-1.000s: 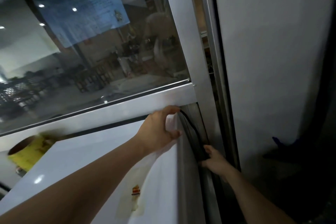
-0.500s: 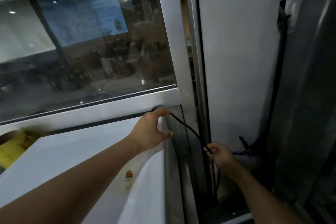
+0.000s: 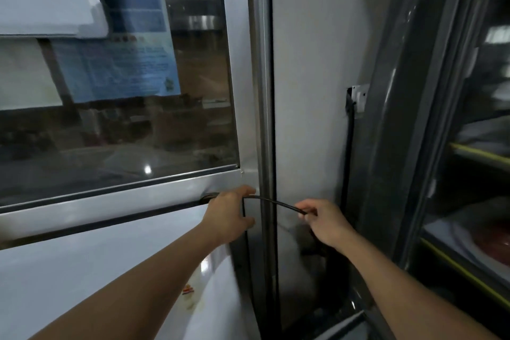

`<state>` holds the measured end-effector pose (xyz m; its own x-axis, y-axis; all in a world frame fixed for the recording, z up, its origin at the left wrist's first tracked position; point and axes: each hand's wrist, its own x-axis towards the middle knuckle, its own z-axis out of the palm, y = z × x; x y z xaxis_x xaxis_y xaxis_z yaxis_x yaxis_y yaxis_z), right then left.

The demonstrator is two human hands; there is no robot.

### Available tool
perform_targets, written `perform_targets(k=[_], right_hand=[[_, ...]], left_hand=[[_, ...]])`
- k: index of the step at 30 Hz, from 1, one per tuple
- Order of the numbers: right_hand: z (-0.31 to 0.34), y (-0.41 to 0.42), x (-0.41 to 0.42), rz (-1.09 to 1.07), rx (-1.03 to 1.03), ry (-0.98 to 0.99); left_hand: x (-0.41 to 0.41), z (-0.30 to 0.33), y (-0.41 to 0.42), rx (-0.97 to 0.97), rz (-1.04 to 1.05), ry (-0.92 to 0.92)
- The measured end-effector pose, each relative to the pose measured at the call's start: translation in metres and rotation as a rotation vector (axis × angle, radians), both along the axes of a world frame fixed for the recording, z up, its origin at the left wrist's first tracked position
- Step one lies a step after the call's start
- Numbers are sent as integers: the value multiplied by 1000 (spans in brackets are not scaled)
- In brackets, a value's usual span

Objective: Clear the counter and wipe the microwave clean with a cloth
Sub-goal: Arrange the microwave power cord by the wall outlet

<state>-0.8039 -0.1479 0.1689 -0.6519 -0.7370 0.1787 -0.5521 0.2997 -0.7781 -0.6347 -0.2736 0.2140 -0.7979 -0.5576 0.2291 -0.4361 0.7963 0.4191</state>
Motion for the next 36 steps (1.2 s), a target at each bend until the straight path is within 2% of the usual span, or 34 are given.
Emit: perform_targets(k=[7,11,15,19,21,24,27,30,34,36], right_hand=[[44,-1,9,-48,-52,111],[61,-1,17,-23,-57,138],[70,4,25,0,-46,138],[65,3,28,17,-91,27],[57,5,26,22,-67,-36],[34,11,22,39,-20,-237],[4,15,24,28,95,-356],[-18,16,26,46,87,-466],[-24,14,27,9,41,-406],[-16,17,27,-26,-51,-405]], left_hand=[[-28,2,-4,-63,-15,75],[-37,10,-5,9,-68,237],[-37,17,-4,77,-94,294],[-30,25,-8,125,-58,322],[-27,29,-11,165,-48,352],[-22,35,-17,213,-39,439],[-18,40,-22,266,4,517],[-15,42,-28,299,13,587],[-8,47,-32,306,33,608],[-5,50,-31,298,47,614]])
